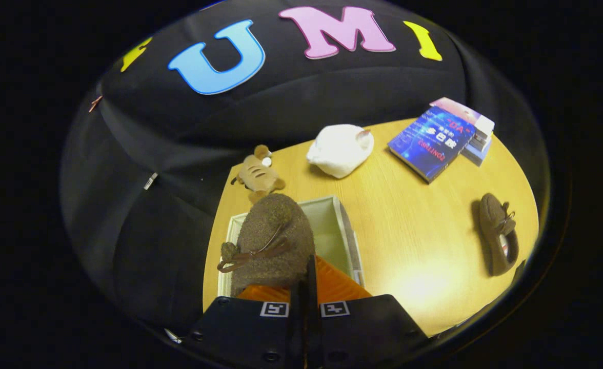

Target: Open the storage box then place both shoes into the box .Put the left shoe in first, then the right shoe, with the right side of both shoes facing outward in a uniform manner.

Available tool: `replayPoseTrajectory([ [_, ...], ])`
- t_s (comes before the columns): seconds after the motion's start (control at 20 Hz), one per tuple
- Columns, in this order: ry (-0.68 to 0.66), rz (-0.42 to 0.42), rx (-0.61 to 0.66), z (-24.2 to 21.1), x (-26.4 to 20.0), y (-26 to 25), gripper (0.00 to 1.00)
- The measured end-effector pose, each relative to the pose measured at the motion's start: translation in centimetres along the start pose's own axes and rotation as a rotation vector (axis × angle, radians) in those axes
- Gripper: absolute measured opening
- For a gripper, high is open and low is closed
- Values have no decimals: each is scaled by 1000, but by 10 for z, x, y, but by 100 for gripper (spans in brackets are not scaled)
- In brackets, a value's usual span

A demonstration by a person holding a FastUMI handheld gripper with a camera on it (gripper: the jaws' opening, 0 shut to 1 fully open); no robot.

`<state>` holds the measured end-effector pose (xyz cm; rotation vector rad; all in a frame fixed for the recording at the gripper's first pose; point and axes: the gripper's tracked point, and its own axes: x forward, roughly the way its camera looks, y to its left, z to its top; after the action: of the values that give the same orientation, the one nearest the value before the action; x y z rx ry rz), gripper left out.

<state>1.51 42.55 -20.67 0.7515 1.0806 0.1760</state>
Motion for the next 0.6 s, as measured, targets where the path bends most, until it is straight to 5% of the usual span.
replayPoseTrajectory([
  [0.6,83,-47,-35,-47,51,22,8],
])
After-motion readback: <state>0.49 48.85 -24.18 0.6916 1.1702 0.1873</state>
